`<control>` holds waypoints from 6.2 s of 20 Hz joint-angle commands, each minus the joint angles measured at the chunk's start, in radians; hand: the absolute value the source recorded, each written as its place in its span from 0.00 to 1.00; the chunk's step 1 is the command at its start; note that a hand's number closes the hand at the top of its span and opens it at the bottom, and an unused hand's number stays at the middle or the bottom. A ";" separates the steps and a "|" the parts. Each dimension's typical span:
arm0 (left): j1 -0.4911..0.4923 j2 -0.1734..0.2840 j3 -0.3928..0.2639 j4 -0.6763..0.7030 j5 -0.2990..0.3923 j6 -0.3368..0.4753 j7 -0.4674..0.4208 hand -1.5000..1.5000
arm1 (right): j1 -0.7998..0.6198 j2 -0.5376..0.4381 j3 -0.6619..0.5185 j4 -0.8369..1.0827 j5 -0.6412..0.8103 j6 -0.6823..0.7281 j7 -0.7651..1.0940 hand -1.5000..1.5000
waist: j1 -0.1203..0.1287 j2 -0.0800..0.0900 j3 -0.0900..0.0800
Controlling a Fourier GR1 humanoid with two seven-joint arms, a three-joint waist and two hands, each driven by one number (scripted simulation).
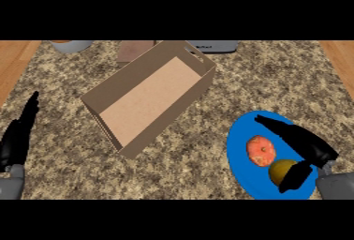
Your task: Pick the squash from the plate and place it in the cardboard box
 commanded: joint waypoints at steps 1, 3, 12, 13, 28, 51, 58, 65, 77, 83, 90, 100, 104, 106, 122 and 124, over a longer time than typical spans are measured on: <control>-0.004 -0.019 0.011 -0.008 -0.032 -0.015 0.013 0.50 | -0.015 0.034 -0.025 -0.039 0.003 0.048 0.001 0.00 | 0.001 0.001 0.001; 0.028 -0.031 0.019 -0.029 -0.019 -0.028 -0.023 0.50 | 0.016 0.044 0.003 -0.088 0.031 0.051 0.005 0.00 | 0.001 0.000 0.001; -0.010 -0.026 0.064 -0.017 -0.048 -0.059 0.012 0.50 | 0.035 0.052 -0.034 -0.111 0.078 0.138 0.074 0.00 | -0.001 0.001 0.001; -0.015 -0.070 0.012 -0.033 -0.088 -0.007 0.042 0.50 | 0.028 0.169 0.087 -0.076 0.168 0.050 0.170 0.00 | 0.002 0.001 0.001; -0.009 -0.064 0.084 0.038 -0.077 -0.057 -0.047 0.50 | -0.098 0.203 0.018 0.182 0.364 -0.310 0.027 1.00 | 0.003 0.002 0.001; -0.042 -0.040 0.128 0.054 -0.066 -0.105 -0.040 0.50 | -0.259 0.248 -0.025 -0.246 0.433 -0.389 0.179 1.00 | -0.003 0.001 0.000; 0.031 -0.072 0.101 -0.043 -0.088 -0.099 -0.032 0.50 | -0.384 0.386 -0.003 -0.208 0.376 -0.302 0.252 1.00 | 0.008 0.000 0.001; -0.016 -0.075 0.103 0.009 -0.101 -0.085 -0.053 0.50 | -0.670 0.447 0.106 0.063 0.231 -0.463 0.494 1.00 | 0.025 0.004 0.000; -0.065 -0.116 0.058 0.018 -0.123 -0.083 -0.046 0.50 | -1.060 0.448 0.088 0.686 -0.082 -0.718 0.444 1.00 | 0.065 0.017 0.000; -0.070 -0.072 0.082 -0.004 -0.098 -0.129 -0.020 0.50 | -1.162 0.448 0.099 0.924 -0.112 -0.792 0.394 1.00 | 0.104 0.027 -0.001; -0.111 -0.131 0.018 0.010 -0.132 -0.111 -0.025 0.50 | -1.147 0.448 0.081 1.042 -0.252 -0.845 0.433 0.00 | 0.141 0.040 -0.001; -0.162 -0.106 0.049 0.044 -0.128 -0.108 -0.009 0.50 | -1.173 0.448 0.063 1.062 -0.358 -0.983 0.215 0.00 | 0.135 0.043 0.000; -0.142 -0.081 0.075 0.059 -0.122 -0.114 -0.011 0.50 | -1.144 0.448 0.002 1.035 -0.431 -1.067 0.100 0.00 | 0.107 0.036 0.001; -0.113 -0.120 0.044 0.005 -0.133 -0.097 0.005 0.50 | -1.114 0.448 0.000 1.013 -0.486 -1.112 0.070 0.00 | 0.111 0.026 0.002; -0.033 -0.101 0.112 0.015 -0.127 -0.066 -0.014 0.50 | -0.950 0.209 -0.216 0.990 -0.624 -0.835 -0.185 0.00 | 0.004 0.005 0.001; -0.060 -0.050 0.148 0.059 -0.099 -0.108 -0.042 0.50 | -0.883 0.178 -0.202 0.948 -0.620 -0.784 -0.193 0.00 | -0.009 0.001 0.001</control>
